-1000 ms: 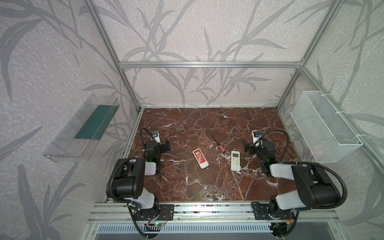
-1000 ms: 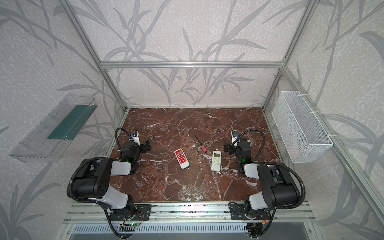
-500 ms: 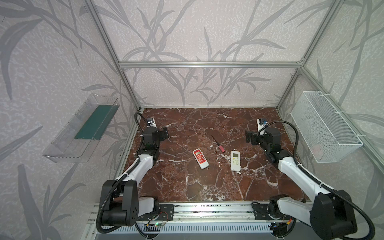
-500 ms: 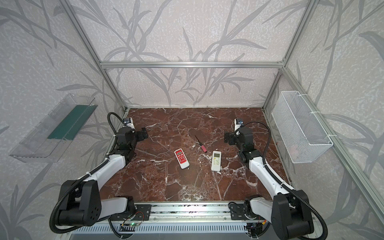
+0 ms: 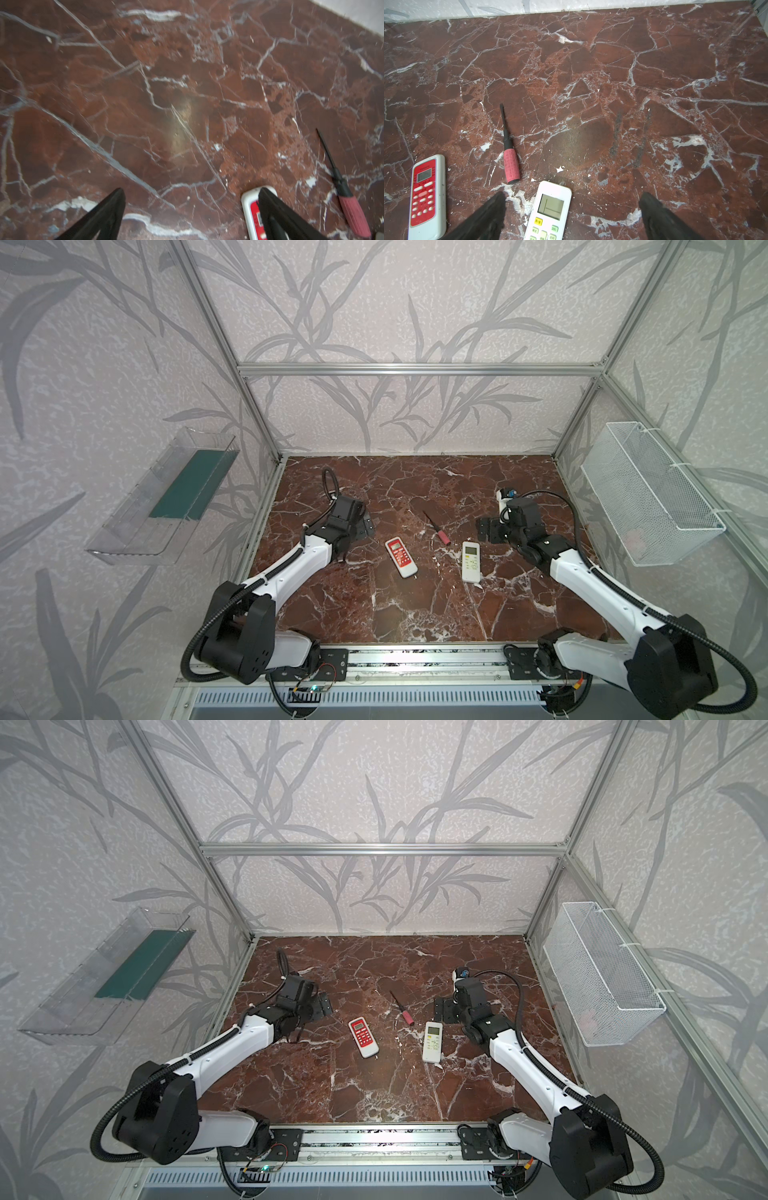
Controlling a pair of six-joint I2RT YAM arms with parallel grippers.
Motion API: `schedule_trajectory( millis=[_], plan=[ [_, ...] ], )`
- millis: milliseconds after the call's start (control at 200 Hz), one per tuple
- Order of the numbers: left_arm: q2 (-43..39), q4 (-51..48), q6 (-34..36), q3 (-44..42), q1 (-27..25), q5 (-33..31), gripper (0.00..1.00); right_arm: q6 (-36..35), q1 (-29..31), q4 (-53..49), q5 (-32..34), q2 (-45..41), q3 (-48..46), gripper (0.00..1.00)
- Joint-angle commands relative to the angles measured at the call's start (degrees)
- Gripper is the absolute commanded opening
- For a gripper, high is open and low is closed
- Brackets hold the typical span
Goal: Unload the batteries from the remote control
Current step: 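Reach the left gripper to the red-and-white remote while the right gripper approaches the white remote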
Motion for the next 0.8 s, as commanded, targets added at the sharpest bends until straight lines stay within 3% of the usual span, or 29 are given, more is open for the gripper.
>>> schedule_trajectory(
  millis=[0, 380, 800],
  plan=[
    [2.89, -9.49, -7.70, 3.10, -4.26, -0.59, 0.99, 1.25, 1.88, -3.09, 1.02, 0.87, 1.40, 0.99],
    [13.47, -10.13, -15.30, 10.10, -14.35, 2.72, 0.99, 1.24, 6.76, 2.63, -2.53, 4.49, -0.43, 0.99],
    [25.85, -12.35, -15.71, 17.66, -15.80, 5.35, 0.98, 0.88, 8.41, 7.51, -6.06, 7.12, -2.08, 0.99]
  ],
)
